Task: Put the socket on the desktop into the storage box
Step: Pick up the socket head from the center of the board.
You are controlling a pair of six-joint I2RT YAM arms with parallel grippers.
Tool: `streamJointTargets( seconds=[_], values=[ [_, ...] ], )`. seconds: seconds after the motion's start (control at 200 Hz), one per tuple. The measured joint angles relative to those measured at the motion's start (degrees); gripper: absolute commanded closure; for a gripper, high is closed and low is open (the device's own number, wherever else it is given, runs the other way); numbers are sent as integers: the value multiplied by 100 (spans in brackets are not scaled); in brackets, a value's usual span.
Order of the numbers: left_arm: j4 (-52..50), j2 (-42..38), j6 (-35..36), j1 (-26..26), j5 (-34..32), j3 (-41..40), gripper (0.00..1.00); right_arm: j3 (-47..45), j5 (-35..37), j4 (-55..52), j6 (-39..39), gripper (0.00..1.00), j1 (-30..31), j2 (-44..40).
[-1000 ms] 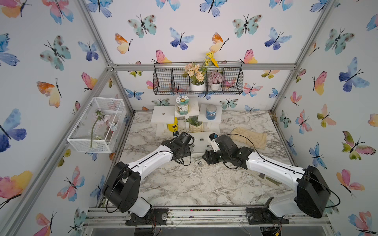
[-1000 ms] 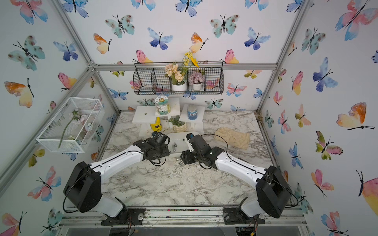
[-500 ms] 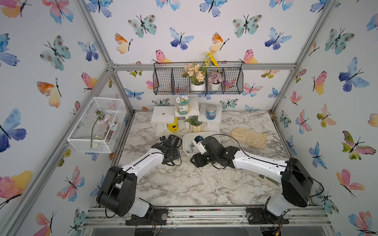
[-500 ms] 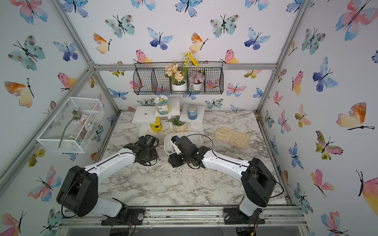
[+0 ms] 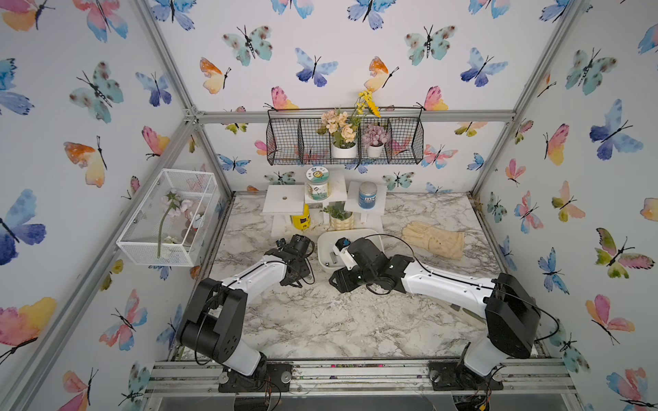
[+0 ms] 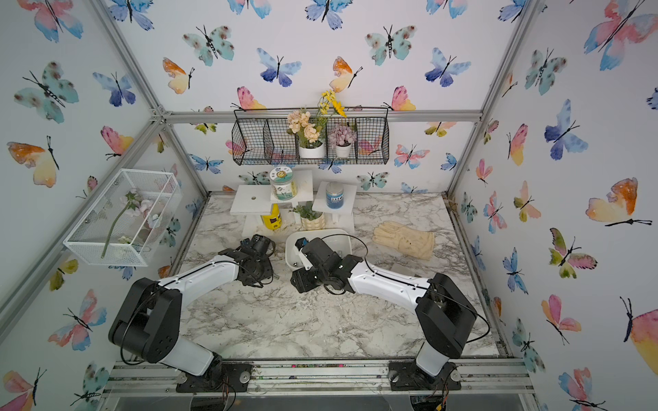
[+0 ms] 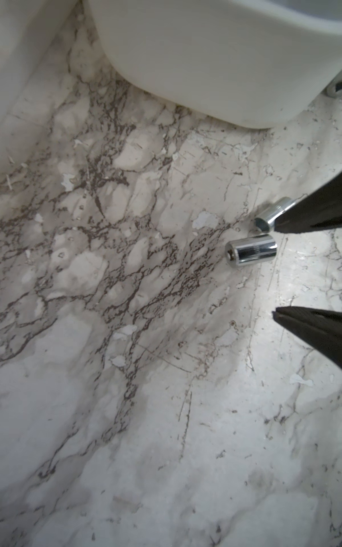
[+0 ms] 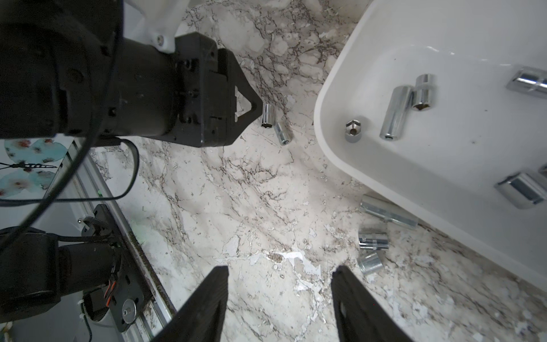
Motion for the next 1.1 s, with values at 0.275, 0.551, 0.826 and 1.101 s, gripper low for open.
streamJointTargets(
  seconds=[0.275, 0.551, 0.826, 1.101],
  values=[
    [107, 378, 0, 11, 4, 140, 58, -37, 0, 44, 35, 39, 0, -2],
    [175, 590, 0, 11, 2, 192, 61, -111, 0, 48, 57, 40, 0, -2],
    [179, 706, -2, 11, 2, 195, 64, -280, 4, 79, 98, 40, 0, -37],
    [225, 721, -9, 11, 2, 192, 74, -350, 20, 101, 114, 40, 0, -66]
  ],
)
